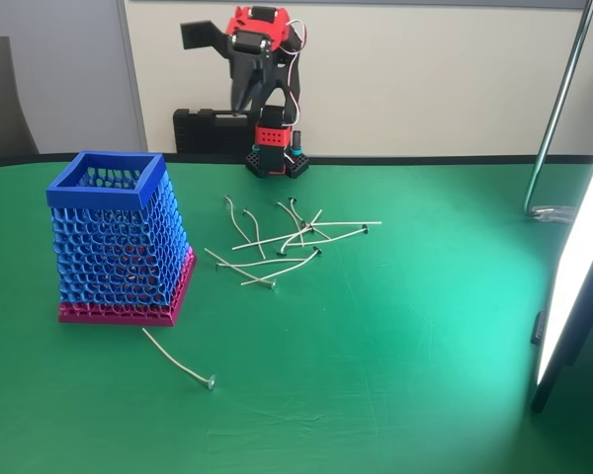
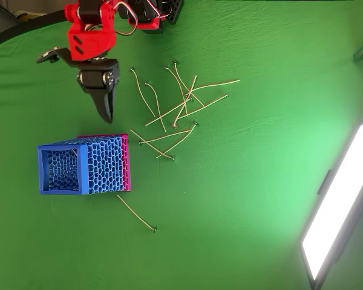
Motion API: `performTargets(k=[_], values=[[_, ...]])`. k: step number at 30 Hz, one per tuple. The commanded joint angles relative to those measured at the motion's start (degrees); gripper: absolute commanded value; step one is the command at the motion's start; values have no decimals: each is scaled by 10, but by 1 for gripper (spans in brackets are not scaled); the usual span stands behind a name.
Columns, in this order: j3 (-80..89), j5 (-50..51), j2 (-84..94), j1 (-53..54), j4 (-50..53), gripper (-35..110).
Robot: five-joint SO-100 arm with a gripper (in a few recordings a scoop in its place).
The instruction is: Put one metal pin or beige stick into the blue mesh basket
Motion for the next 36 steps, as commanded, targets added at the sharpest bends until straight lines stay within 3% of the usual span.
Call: performTargets(k=[1,18,36], values=[[45,1,62,-18,4,0],[310,5,297,-80,26,0],[455,-6,451,-69,69,1]])
